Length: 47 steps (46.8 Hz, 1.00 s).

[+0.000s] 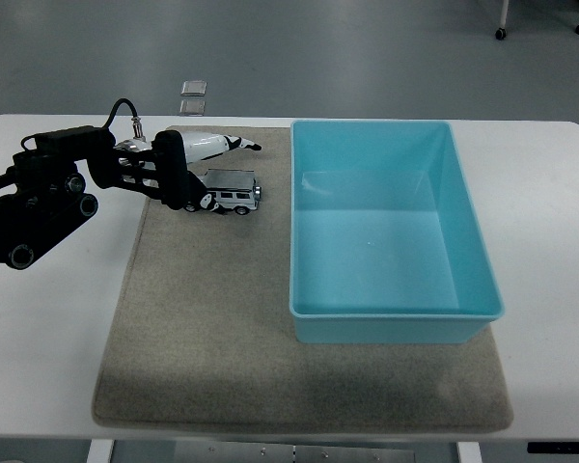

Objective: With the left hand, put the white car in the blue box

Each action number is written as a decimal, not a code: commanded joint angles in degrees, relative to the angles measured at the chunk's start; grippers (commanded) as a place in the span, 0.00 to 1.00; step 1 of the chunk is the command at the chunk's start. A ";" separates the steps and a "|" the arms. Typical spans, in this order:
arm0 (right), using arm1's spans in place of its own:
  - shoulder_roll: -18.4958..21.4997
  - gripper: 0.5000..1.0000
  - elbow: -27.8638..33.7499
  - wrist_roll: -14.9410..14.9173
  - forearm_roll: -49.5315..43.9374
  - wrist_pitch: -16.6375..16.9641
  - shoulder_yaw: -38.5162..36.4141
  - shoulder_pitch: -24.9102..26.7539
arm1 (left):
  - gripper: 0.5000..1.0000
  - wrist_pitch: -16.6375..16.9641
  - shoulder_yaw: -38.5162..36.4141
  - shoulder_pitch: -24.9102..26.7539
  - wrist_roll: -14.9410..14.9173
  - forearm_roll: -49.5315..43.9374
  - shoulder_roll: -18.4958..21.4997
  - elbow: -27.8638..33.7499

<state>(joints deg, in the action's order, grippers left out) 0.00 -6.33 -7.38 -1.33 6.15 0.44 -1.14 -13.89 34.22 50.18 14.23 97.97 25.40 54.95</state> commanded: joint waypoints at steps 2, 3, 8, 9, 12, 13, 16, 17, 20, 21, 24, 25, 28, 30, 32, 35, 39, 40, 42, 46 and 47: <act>0.00 0.87 0.00 0.00 -0.08 0.00 0.00 0.00 | 0.80 0.09 -0.21 0.00 -0.08 0.03 0.00 -0.02; 0.00 0.87 0.00 0.00 0.01 0.00 0.00 0.00 | 0.80 0.09 -0.29 0.00 -0.08 0.03 0.00 -0.02; 0.00 0.87 0.09 0.00 0.01 0.00 0.00 0.00 | 0.75 0.18 -1.44 0.00 -0.08 0.03 0.00 -0.02; 0.00 0.87 0.00 0.00 0.01 0.00 0.00 0.00 | 0.72 0.18 -1.61 0.00 -0.08 0.03 0.00 -0.02; 0.00 0.87 0.00 0.00 0.01 0.00 0.00 0.00 | 0.71 0.18 -1.70 0.00 -0.08 0.03 0.00 -0.02; 0.00 0.87 0.00 0.00 0.01 0.00 0.00 0.00 | 0.70 0.18 -1.61 0.00 -0.08 0.03 0.00 -0.02; 0.00 0.87 0.00 0.00 0.01 0.00 0.00 0.00 | 0.59 0.18 -1.70 0.00 -0.17 0.11 0.09 -0.02; 0.00 0.87 0.00 0.00 0.01 0.00 0.00 0.00 | 0.53 0.18 -1.70 0.00 -0.17 0.12 0.09 -0.02; 0.00 0.87 0.00 0.00 0.01 0.00 0.00 0.00 | 0.40 0.18 -1.70 0.00 -0.26 0.64 0.09 -0.02; 0.00 0.87 0.00 0.00 0.01 0.00 0.00 0.00 | 0.34 0.18 -1.70 0.00 -0.26 0.90 0.18 -0.11; 0.00 0.87 0.09 0.00 -0.08 0.00 0.00 0.00 | 0.20 0.18 -1.70 0.00 -0.26 1.78 0.18 -0.28; 0.00 0.87 0.00 0.00 0.01 0.00 0.00 0.00 | 0.17 0.18 -1.70 0.09 -0.26 1.96 0.18 -0.37; 0.00 0.87 0.00 0.00 0.01 0.00 0.00 0.00 | 0.10 0.18 -1.70 0.00 -0.26 2.14 0.09 -0.55; 0.00 0.87 0.00 0.00 -0.08 0.00 0.00 0.00 | 0.05 0.18 -1.70 0.00 -0.26 2.14 0.09 -0.55; 0.00 0.87 0.00 0.00 -0.08 0.00 0.00 0.00 | 0.02 0.18 -1.70 0.00 -0.26 2.14 0.09 -0.55; 0.00 0.87 0.00 0.00 0.01 0.00 0.00 0.00 | 0.00 0.18 -1.70 0.09 -0.26 2.14 0.09 -0.55; 0.00 0.87 0.00 0.00 0.01 0.00 0.00 0.00 | 0.00 0.18 -1.61 0.53 -0.26 1.96 0.18 -0.55; 0.00 0.87 0.00 0.00 0.01 0.00 0.00 0.00 | 0.00 0.18 -1.61 0.79 -0.26 1.96 0.26 -0.55; 0.00 0.87 0.00 0.00 0.01 0.00 0.00 0.00 | 0.00 0.18 -1.61 1.05 -0.26 1.96 0.53 -0.55; 0.00 0.87 0.00 0.00 0.01 0.00 0.00 0.00 | 0.00 0.00 -1.61 1.49 -0.17 1.87 0.79 -0.55; 0.00 0.87 0.00 0.00 -0.08 -0.09 0.00 0.00 | 0.00 0.00 -1.61 1.49 -0.17 1.79 0.88 -0.55</act>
<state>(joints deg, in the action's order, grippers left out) 0.00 -6.33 -7.39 -1.34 6.15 0.44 -1.15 -13.80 32.55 51.45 13.98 99.96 26.04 54.40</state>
